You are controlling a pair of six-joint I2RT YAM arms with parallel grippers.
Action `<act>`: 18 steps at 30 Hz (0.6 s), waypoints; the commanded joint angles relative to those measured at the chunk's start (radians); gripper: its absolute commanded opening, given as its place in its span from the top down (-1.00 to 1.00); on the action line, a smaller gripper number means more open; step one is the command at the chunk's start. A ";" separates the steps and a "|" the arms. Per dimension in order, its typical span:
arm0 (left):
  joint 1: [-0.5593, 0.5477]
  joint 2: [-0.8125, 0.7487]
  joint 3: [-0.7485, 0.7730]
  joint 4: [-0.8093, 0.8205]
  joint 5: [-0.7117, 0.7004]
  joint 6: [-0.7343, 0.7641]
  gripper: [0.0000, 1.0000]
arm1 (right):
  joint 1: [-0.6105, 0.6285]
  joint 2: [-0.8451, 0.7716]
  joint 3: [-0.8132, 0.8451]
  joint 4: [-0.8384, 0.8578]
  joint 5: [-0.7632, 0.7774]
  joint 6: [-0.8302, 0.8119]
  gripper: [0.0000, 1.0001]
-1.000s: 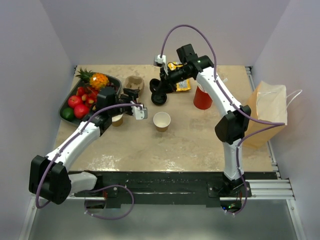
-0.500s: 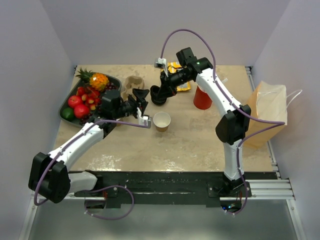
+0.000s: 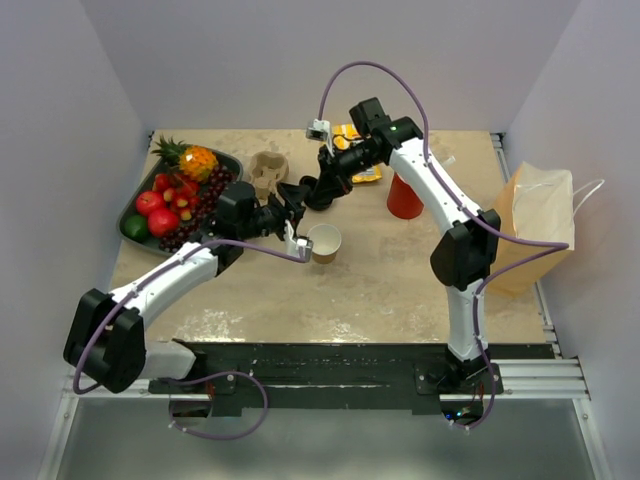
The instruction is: Pack the takeout coffee
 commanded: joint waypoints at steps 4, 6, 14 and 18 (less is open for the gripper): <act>-0.015 0.054 0.046 0.104 -0.020 0.048 -0.05 | 0.007 -0.054 0.017 -0.016 -0.017 -0.003 1.00; -0.019 0.062 0.053 0.118 -0.026 0.049 0.02 | 0.009 -0.051 0.024 -0.022 -0.017 -0.004 1.00; -0.022 0.074 0.066 0.118 -0.026 0.055 0.43 | 0.007 -0.042 0.031 -0.015 -0.017 0.001 0.91; -0.022 0.069 0.075 0.092 -0.028 0.034 0.53 | 0.000 -0.060 0.056 0.007 -0.027 -0.012 0.28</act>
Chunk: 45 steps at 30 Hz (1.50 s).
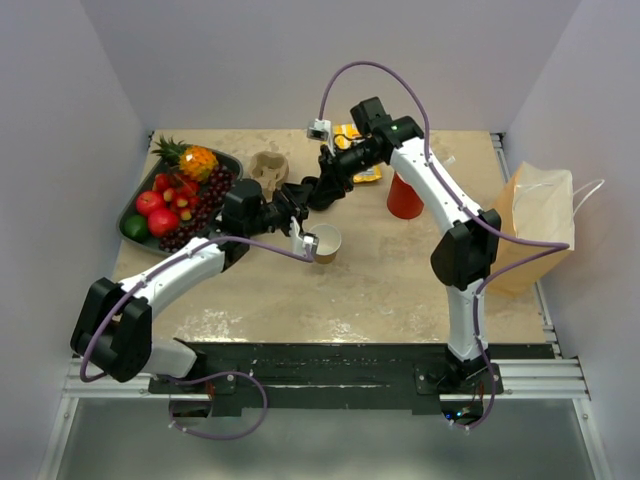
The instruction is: Pack the takeout coffee
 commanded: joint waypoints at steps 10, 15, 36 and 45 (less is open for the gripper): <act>-0.005 -0.060 0.126 -0.099 -0.052 -0.412 0.62 | -0.229 -0.240 -0.086 0.619 -0.038 0.462 -0.34; 0.029 0.022 0.370 -0.435 0.081 -0.884 0.61 | -0.242 -0.367 -0.338 0.760 0.102 0.456 -0.36; 0.156 0.326 0.417 -0.556 0.562 -1.626 0.60 | -0.182 -0.534 -0.818 0.960 0.194 0.714 -0.36; 0.187 0.357 0.378 -0.526 0.580 -1.738 0.55 | -0.151 -0.511 -0.868 0.908 0.277 0.699 -0.39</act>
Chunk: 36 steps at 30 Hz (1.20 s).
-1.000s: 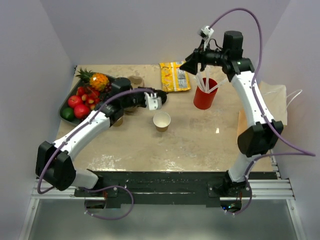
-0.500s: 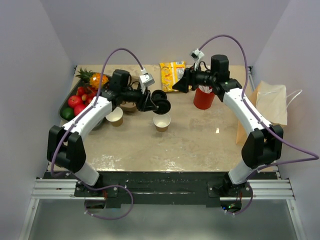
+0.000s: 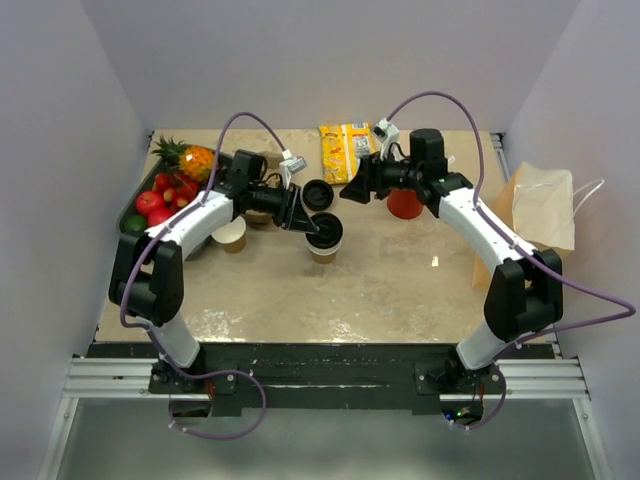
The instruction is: Pack the takeout coffee
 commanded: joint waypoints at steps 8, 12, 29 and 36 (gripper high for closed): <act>0.027 0.067 -0.021 0.044 0.081 -0.146 0.55 | 0.043 0.011 -0.041 -0.037 0.037 -0.006 -0.45; 0.025 0.078 -0.016 0.040 0.077 -0.149 0.53 | 0.073 0.024 -0.047 -0.046 0.088 -0.023 -0.45; 0.031 0.101 -0.001 0.021 0.020 -0.138 0.40 | 0.112 0.110 -0.042 -0.089 0.174 -0.054 -0.44; 0.031 0.110 0.011 0.020 -0.006 -0.138 0.30 | 0.112 0.112 -0.042 -0.086 0.166 -0.055 -0.44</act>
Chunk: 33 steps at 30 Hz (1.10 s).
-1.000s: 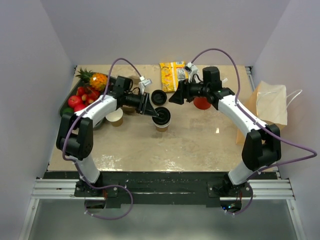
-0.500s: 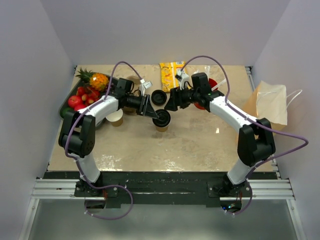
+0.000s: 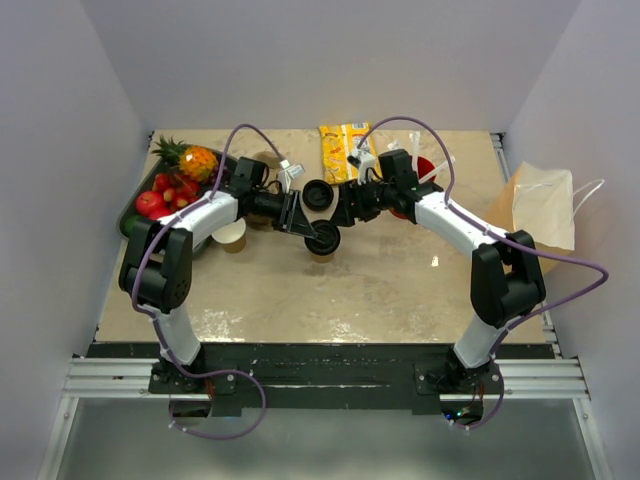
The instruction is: Pack the takeout coffee
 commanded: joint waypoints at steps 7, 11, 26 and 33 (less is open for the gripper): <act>0.007 0.013 0.047 0.001 -0.023 -0.009 0.21 | 0.007 -0.005 0.004 0.010 -0.003 -0.014 -0.44; 0.007 0.007 0.052 0.008 -0.015 -0.006 0.15 | 0.007 -0.002 0.005 0.010 -0.004 -0.015 -0.44; 0.007 0.002 0.070 0.011 -0.042 -0.011 0.12 | 0.005 0.038 0.031 -0.009 -0.029 -0.020 -0.45; 0.008 -0.001 0.097 0.003 -0.069 -0.005 0.10 | 0.017 0.061 0.054 -0.025 -0.038 -0.032 -0.45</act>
